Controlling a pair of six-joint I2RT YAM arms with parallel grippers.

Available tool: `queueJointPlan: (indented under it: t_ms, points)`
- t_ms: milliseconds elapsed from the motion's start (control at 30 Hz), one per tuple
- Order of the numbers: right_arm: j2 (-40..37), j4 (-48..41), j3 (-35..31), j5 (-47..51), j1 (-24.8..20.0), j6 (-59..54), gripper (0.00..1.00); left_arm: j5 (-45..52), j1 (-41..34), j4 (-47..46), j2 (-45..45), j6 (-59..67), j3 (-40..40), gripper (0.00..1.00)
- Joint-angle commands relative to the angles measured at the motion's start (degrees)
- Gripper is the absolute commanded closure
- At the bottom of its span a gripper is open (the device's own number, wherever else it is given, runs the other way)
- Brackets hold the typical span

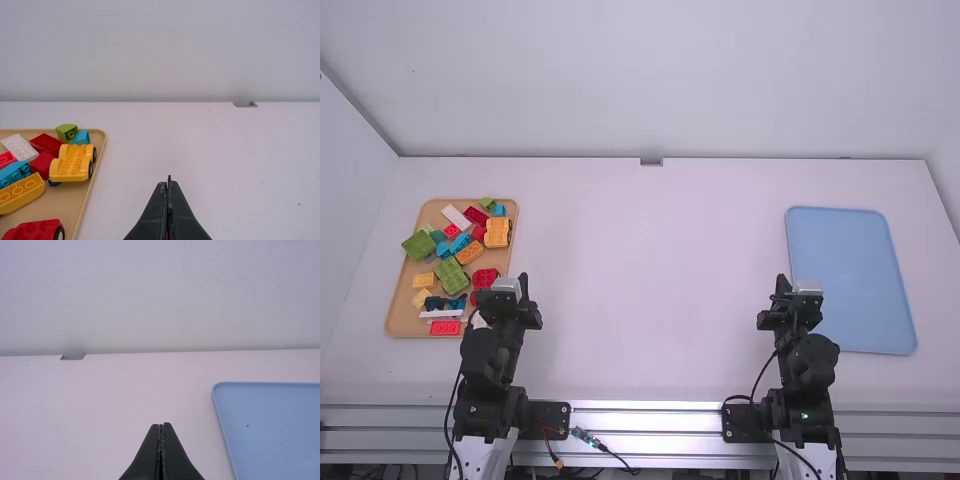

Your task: Assemble lego blocks to make yellow taxi

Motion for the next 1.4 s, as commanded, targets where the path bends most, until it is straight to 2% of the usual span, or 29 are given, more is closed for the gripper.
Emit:
queueJointPlan:
  t_ms: [0,267,567,933,1200,1367]
  points:
    - [0.0,0.02,0.0,0.09,0.0,0.15,1.0,0.0,0.0,0.0,0.0,0.0,0.0,1.0]
    - [1.12,-0.03,0.76,-0.16,-0.01,0.08,0.97,-0.05,-0.06,-0.1,0.77,-0.11,0.56,0.98]
    - [6.68,-1.39,4.98,-1.09,-0.04,-0.14,0.89,-0.21,-0.28,-1.52,4.73,-0.41,4.0,0.89]
    - [17.69,-3.71,13.51,-4.41,-0.08,-0.58,0.72,-0.56,-0.72,-2.49,13.4,-2.1,10.39,0.72]
    - [27.8,-4.69,21.19,-6.95,-0.16,-0.8,0.56,-0.85,-1.13,-1.89,22.47,-3.51,16.3,0.56]
    - [34.38,-5.78,26.21,-4.84,-0.19,1.19,0.46,-1.15,-1.39,-0.8,27.77,-4.68,20.15,0.46]
